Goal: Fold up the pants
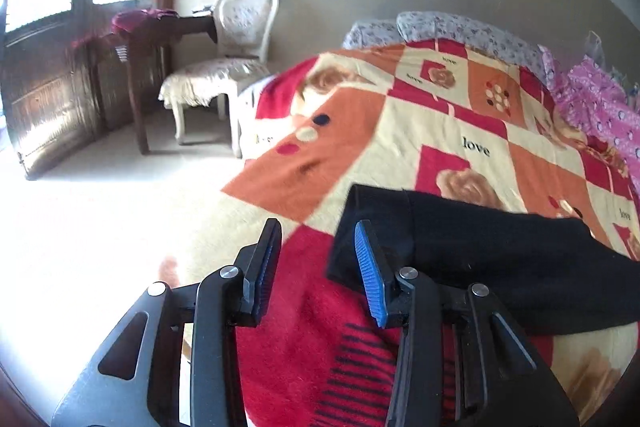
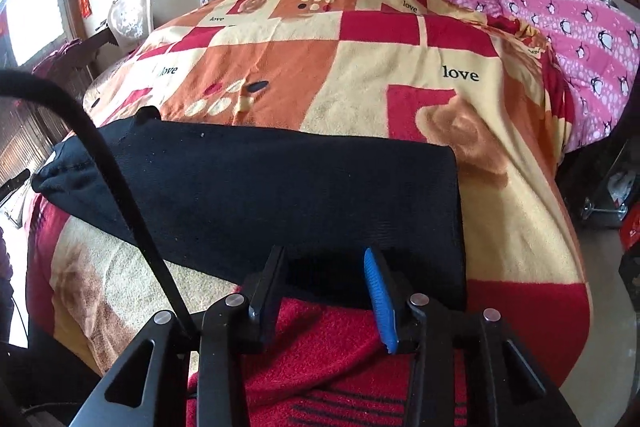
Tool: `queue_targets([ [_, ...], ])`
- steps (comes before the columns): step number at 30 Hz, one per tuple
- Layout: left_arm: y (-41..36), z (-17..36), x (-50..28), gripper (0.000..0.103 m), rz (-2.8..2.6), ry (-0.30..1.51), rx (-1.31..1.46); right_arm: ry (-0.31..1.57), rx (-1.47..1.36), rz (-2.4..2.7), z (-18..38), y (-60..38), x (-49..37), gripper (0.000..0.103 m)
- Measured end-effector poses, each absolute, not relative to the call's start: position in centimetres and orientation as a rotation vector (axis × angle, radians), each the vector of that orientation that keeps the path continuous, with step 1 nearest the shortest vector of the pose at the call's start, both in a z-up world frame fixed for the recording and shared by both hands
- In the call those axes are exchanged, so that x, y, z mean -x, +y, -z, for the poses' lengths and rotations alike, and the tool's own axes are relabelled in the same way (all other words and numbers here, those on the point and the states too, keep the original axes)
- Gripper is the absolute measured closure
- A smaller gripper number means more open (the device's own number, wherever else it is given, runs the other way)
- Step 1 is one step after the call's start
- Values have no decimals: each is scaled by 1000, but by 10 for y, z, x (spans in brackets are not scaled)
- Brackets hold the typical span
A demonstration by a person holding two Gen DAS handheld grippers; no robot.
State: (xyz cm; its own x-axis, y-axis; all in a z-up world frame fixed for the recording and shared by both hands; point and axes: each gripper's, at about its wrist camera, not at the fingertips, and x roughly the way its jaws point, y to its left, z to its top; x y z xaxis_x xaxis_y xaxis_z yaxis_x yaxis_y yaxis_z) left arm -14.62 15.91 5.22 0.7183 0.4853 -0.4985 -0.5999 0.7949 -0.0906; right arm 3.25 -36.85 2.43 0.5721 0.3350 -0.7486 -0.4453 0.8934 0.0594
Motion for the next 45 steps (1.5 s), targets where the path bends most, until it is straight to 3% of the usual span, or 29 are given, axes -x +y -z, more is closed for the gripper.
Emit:
queue_targets([
  [4, 156, -64, 134, 66, -398, 446, 372, 725, 130, -501, -40, -350, -19, 65],
  [8, 121, -46, 83, 66, -124, 600, 350, 660, 48, -655, -49, -303, -13, 65],
  [11, 116, -20, 52, 66, -208, 709, 267, 646, 84, -767, -47, -244, -7, 65],
  [14, 136, -9, 53, 85, -232, 687, 316, 657, 164, -856, -39, -184, 0, 65],
  [21, 138, -3, 74, 87, -208, 622, 308, 736, 321, -813, -8, -93, 5, 65],
  [24, 143, -1, 76, 89, -187, 609, 334, 686, 400, -803, -2, -101, 24, 64],
  [29, 139, -2, 76, 89, -198, 599, 323, 803, 328, -863, -13, -132, 12, 64],
  [34, 139, -2, 78, 89, -197, 600, 340, 678, 208, -806, -51, -132, -15, 62],
  [38, 138, -2, 79, 89, -194, 598, 340, 816, 343, -879, -15, -91, -52, 63],
  [41, 138, -1, 80, 89, -198, 592, 338, 842, 229, -878, -14, -105, -67, 70],
  [45, 136, -2, 79, 89, -205, 593, 327, 664, 357, -825, -37, -123, -23, 66],
])
